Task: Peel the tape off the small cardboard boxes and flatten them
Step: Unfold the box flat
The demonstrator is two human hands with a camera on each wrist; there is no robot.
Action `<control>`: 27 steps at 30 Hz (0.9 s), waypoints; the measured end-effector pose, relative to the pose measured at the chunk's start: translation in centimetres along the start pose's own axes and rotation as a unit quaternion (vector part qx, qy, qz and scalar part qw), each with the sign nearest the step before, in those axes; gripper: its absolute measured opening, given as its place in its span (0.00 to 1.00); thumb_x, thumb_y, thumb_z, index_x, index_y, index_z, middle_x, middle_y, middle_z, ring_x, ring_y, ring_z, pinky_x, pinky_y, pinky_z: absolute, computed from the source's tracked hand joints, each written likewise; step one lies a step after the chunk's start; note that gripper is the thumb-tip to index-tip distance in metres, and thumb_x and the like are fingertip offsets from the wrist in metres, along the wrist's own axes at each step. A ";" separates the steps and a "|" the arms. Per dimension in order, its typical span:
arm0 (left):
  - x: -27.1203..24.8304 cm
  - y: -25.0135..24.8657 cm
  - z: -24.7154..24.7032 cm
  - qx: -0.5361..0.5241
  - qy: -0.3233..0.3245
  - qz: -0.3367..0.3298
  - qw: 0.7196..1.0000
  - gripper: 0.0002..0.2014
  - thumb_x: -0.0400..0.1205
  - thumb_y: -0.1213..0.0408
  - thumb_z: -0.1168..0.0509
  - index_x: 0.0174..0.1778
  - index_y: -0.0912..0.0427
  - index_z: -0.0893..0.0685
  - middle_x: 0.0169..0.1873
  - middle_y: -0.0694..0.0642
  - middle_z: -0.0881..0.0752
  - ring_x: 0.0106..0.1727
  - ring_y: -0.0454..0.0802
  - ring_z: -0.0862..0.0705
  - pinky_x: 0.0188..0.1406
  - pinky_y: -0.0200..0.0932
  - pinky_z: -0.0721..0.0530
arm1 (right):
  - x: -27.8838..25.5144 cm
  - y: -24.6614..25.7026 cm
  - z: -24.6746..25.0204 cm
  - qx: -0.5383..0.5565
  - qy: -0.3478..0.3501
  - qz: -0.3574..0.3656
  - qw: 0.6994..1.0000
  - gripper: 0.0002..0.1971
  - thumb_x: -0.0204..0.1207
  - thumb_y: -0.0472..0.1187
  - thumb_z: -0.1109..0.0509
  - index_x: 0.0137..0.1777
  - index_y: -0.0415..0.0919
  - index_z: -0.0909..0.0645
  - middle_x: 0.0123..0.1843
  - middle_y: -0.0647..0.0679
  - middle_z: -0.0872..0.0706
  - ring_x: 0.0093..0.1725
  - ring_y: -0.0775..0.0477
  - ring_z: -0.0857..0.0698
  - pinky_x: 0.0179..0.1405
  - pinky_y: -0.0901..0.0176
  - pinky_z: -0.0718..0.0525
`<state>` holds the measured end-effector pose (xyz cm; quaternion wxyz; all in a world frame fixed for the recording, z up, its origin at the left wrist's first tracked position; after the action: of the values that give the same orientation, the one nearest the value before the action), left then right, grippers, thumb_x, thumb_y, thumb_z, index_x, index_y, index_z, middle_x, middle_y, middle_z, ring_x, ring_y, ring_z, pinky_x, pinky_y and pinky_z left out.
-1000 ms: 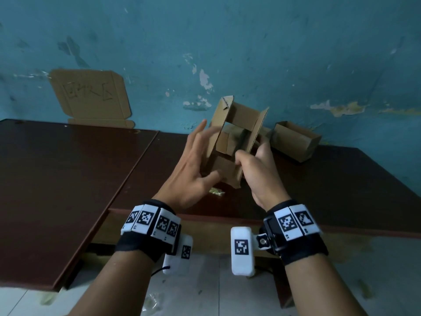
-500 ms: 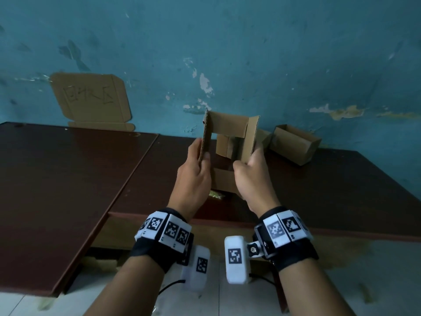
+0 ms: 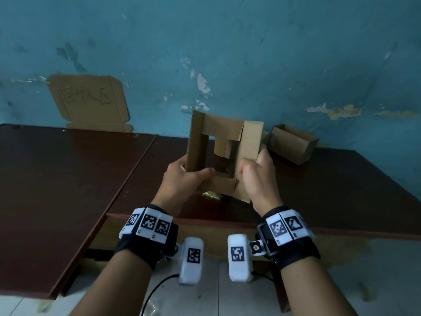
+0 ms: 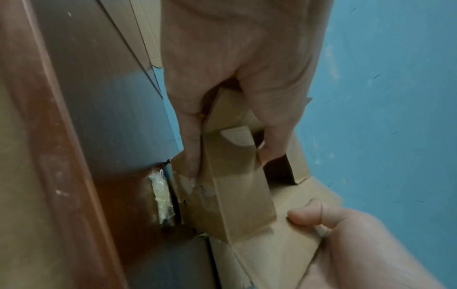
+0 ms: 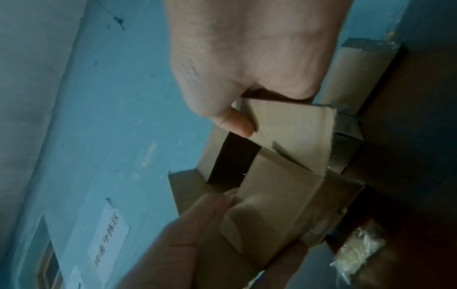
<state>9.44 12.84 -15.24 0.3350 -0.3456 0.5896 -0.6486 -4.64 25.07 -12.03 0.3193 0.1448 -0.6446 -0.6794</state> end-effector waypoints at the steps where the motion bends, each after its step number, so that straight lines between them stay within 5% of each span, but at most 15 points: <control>1: 0.0 -0.1 -0.1 0.008 0.024 -0.010 1.000 0.18 0.79 0.65 0.17 0.64 0.52 0.10 0.54 0.60 0.06 0.56 0.59 0.05 0.52 0.53 0.03 | 0.0 -0.1 0.0 -0.009 -0.005 0.004 1.000 0.20 0.87 0.31 0.32 0.76 0.46 0.22 0.59 0.55 0.12 0.52 0.61 0.14 0.44 0.65 0.20; 4: -0.7 -0.5 -0.6 0.040 0.113 -0.056 0.991 0.27 0.80 0.78 0.23 0.73 0.50 0.14 0.57 0.55 0.05 0.60 0.52 0.06 0.49 0.38 0.07 | 0.2 -0.2 0.3 -0.035 -0.037 0.011 0.999 0.24 0.87 0.40 0.25 0.82 0.46 0.24 0.57 0.55 0.11 0.49 0.60 0.13 0.41 0.65 0.19; 9: -1.2 -0.5 -1.3 0.054 0.168 -0.112 0.978 0.44 0.79 0.89 0.27 0.89 0.52 0.25 0.70 0.48 0.09 0.73 0.39 0.12 0.64 0.38 0.10 | 0.7 -0.3 1.2 -0.025 -0.095 0.004 0.995 0.30 0.83 0.50 0.17 0.81 0.48 0.24 0.71 0.48 0.12 0.61 0.51 0.12 0.50 0.63 0.18; 11: -1.0 -0.3 -1.3 0.071 0.154 -0.126 0.978 0.36 0.83 0.84 0.27 0.84 0.50 0.20 0.66 0.43 0.08 0.70 0.37 0.11 0.65 0.40 0.09 | 0.9 -0.2 1.6 -0.027 -0.103 0.008 0.994 0.33 0.83 0.52 0.17 0.83 0.48 0.25 0.75 0.48 0.14 0.66 0.52 0.14 0.59 0.57 0.17; 13: -0.8 -0.2 -1.1 0.110 0.125 -0.132 0.977 0.22 0.88 0.76 0.30 0.67 0.42 0.12 0.54 0.41 0.06 0.57 0.36 0.08 0.54 0.38 0.10 | 1.0 0.0 1.8 -0.052 -0.107 0.017 0.993 0.35 0.83 0.51 0.16 0.85 0.47 0.28 0.77 0.46 0.15 0.70 0.50 0.15 0.64 0.52 0.14; 17: -0.7 -0.1 -1.3 0.146 0.119 -0.126 0.974 0.15 0.94 0.70 0.37 0.54 0.44 0.12 0.45 0.43 0.08 0.42 0.35 0.13 0.43 0.32 0.18 | 0.7 1.2 2.1 -0.185 -0.129 0.108 0.968 0.50 0.81 0.42 0.15 0.96 0.47 0.43 0.91 0.40 0.26 0.84 0.37 0.19 0.79 0.39 0.13; 20: -0.8 -0.4 -1.4 0.150 0.111 -0.134 0.973 0.16 0.95 0.70 0.38 0.50 0.43 0.13 0.38 0.37 0.10 0.38 0.34 0.14 0.42 0.41 0.21 | 0.5 1.8 2.4 -0.313 -0.148 0.153 0.926 0.59 0.79 0.38 0.14 0.99 0.47 0.53 0.98 0.38 0.44 0.91 0.34 0.28 0.78 0.40 0.14; 22: -0.6 -0.4 -1.1 0.167 0.101 -0.152 0.969 0.16 0.95 0.71 0.39 0.51 0.46 0.12 0.37 0.45 0.10 0.37 0.43 0.14 0.38 0.51 0.18 | 0.8 2.0 3.1 -0.345 -0.177 0.171 0.905 0.64 0.75 0.37 0.11 1.00 0.50 0.54 0.99 0.36 0.51 0.93 0.30 0.33 0.79 0.33 0.14; 24: -0.3 -0.2 -0.9 0.178 0.106 -0.173 0.963 0.13 0.94 0.70 0.40 0.58 0.49 0.11 0.43 0.61 0.11 0.44 0.65 0.14 0.44 0.69 0.13 | 1.2 2.0 3.7 -0.398 -0.187 0.196 0.877 0.64 0.71 0.39 0.09 0.99 0.51 0.49 0.98 0.34 0.46 0.93 0.27 0.34 0.82 0.26 0.18; 27: -0.5 -0.5 -0.8 0.193 0.111 -0.191 0.956 0.16 0.95 0.68 0.40 0.65 0.43 0.11 0.47 0.62 0.10 0.47 0.66 0.12 0.50 0.71 0.11 | 1.5 1.5 3.9 -0.429 -0.141 0.193 0.871 0.47 0.77 0.42 0.13 0.93 0.45 0.32 0.90 0.36 0.27 0.88 0.30 0.25 0.78 0.30 0.14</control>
<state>9.04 13.69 -14.86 0.1979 -0.3059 0.4097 -0.8363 -7.79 27.23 -9.74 0.3807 -0.2308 -0.3427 -0.8273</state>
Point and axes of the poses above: each hand's wrist, its own x-axis towards the middle knuckle, its own z-axis out of the back of the hand, y = z × x, the point moved 3 cm from there along x, towards the middle knuckle
